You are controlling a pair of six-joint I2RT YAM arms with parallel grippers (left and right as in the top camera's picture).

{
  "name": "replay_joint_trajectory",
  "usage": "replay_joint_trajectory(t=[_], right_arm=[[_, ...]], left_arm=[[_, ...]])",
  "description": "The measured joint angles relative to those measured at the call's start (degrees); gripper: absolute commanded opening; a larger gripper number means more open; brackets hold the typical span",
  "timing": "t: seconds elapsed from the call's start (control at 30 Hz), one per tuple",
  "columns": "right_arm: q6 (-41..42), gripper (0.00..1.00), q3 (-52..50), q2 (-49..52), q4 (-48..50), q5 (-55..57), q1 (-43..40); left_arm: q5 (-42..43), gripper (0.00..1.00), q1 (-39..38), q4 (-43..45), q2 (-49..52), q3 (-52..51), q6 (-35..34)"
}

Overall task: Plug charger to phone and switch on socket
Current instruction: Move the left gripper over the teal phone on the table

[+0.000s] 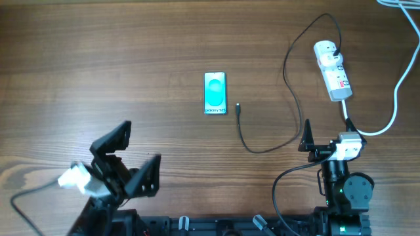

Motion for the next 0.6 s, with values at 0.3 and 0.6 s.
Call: replay_joint_trajectory(t=[0.3,0.6], right_arm=[[0.00,1.00,-0.04,-0.02,0.00,0.00,0.00],[0.00,1.00,-0.04,-0.02,0.00,0.00,0.00]], left_arm=[[-1.97,1.00,0.00,-49.57,24.37,34.97,15.93],[0.98,0.99,-0.48,-48.48,37.66,36.83,16.17]])
